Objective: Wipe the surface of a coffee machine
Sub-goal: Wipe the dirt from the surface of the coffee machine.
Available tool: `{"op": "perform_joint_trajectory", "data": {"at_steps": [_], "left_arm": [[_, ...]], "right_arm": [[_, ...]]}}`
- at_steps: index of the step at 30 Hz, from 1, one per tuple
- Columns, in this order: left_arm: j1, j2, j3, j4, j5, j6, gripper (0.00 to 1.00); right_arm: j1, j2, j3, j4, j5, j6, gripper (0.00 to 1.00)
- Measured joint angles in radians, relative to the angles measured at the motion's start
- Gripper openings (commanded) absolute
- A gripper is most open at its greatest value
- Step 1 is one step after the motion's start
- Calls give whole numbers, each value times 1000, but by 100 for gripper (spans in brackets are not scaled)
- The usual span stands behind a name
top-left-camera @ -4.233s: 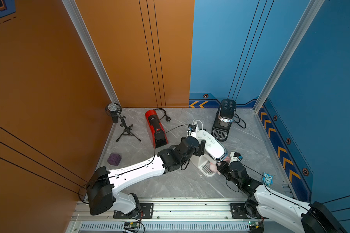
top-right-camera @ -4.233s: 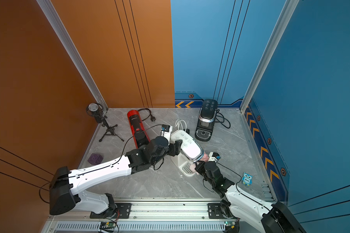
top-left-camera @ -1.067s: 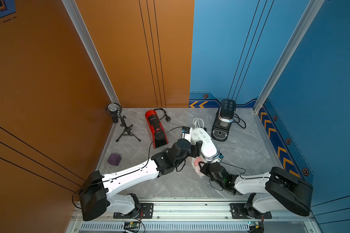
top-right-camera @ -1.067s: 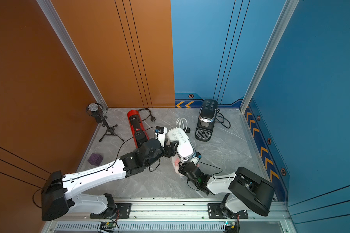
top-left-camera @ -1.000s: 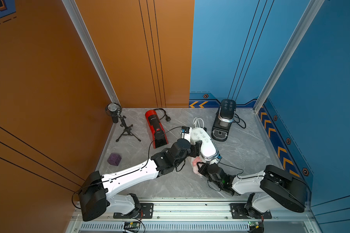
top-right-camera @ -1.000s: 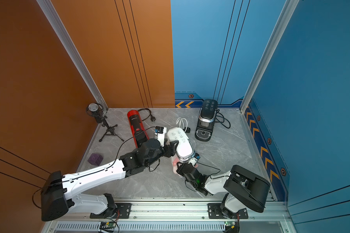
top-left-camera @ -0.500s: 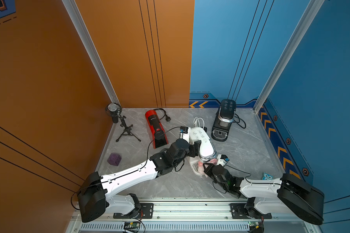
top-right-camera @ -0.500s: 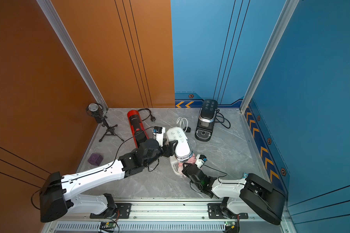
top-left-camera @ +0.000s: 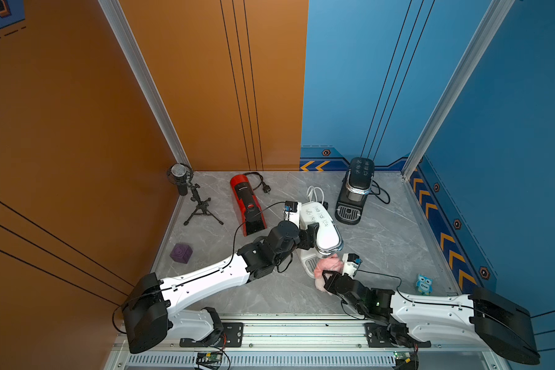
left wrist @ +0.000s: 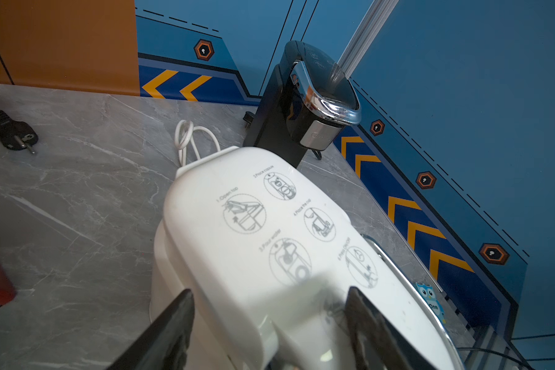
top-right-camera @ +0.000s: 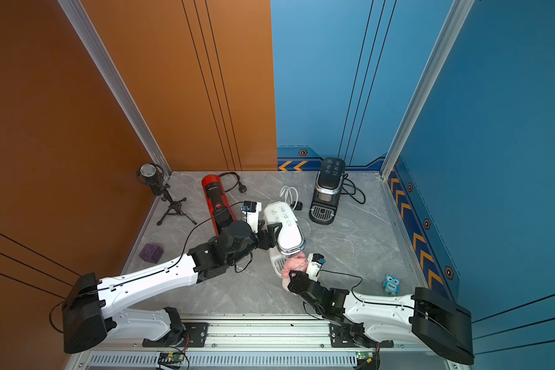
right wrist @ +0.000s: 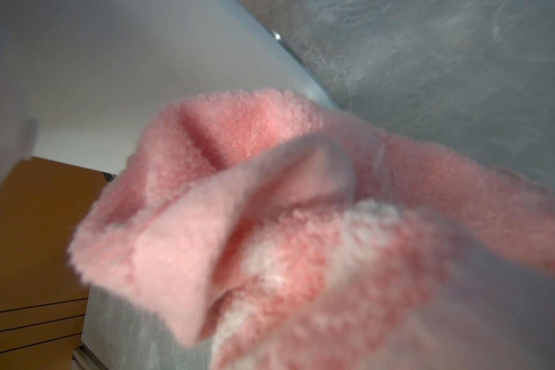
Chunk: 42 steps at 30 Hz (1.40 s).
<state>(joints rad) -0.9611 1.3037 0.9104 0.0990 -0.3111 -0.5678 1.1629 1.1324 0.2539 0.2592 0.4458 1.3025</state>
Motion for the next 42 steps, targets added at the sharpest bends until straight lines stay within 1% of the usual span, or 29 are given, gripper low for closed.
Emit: {"op": "perform_joint_trajectory", "data": {"at_steps": [6,10,13,17,19,23,25,28,33,36,38,40,42], "left_arm": [[-2,7,0,14,1,-3,74],[-2,7,0,14,1,-6,74],[-2,6,0,14,1,-6,74],[-2,6,0,14,1,-6,74],[-2,5,0,14,1,-6,74],[-2,1,-1,15,1,-6,74],[-2,1,-1,15,1,-6,74],[-2,0,-3,18,1,-6,74],[-2,-2,-6,21,1,-6,73],[-2,-2,-6,22,1,-6,73],[-2,-2,-6,22,1,-6,73],[-2,-2,-6,22,1,-7,73],[-3,-2,-6,21,1,-10,73]], "right_arm": [[38,256,101,159,48,5,0],[74,326,135,192,84,31,0],[116,330,142,150,123,71,0],[163,315,164,22,162,164,0],[179,278,155,-56,162,216,0],[180,134,86,-227,176,311,0],[150,46,35,-302,189,338,0],[46,-82,-27,-365,192,326,0],[-251,-253,-88,-381,108,129,0],[-335,-275,-91,-356,39,15,0],[-357,-262,-91,-317,-6,-39,0],[-368,-224,-90,-261,-48,-81,0],[-379,-156,-74,-203,-84,-124,0]]}}
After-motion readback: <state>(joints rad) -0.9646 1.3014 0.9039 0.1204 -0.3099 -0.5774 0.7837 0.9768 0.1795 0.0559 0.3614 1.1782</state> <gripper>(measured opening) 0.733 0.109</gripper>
